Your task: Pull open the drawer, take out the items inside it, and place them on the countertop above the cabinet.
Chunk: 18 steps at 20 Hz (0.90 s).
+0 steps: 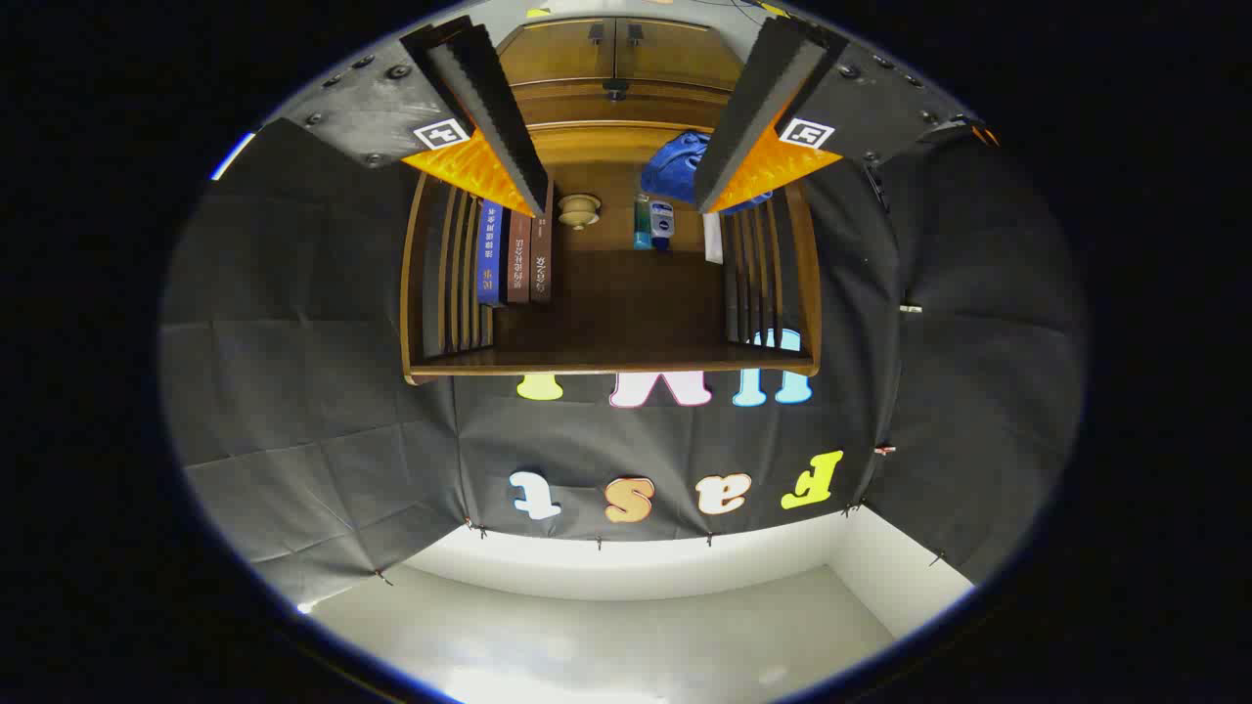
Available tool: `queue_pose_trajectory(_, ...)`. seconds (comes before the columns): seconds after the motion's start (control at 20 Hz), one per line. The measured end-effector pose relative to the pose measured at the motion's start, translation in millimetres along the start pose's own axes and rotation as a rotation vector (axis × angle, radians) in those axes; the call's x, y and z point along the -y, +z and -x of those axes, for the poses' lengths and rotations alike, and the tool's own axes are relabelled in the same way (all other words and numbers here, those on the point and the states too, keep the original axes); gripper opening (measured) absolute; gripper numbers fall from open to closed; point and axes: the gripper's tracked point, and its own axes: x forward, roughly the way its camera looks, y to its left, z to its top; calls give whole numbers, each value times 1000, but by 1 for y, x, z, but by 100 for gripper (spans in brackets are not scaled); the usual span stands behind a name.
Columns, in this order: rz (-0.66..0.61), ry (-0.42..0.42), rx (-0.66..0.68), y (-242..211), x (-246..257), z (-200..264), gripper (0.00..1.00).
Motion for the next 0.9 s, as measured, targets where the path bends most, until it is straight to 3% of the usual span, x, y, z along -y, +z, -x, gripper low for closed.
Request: queue_pose_trajectory(0.9, 11, -8, -21, -2, 4, -1, 99)
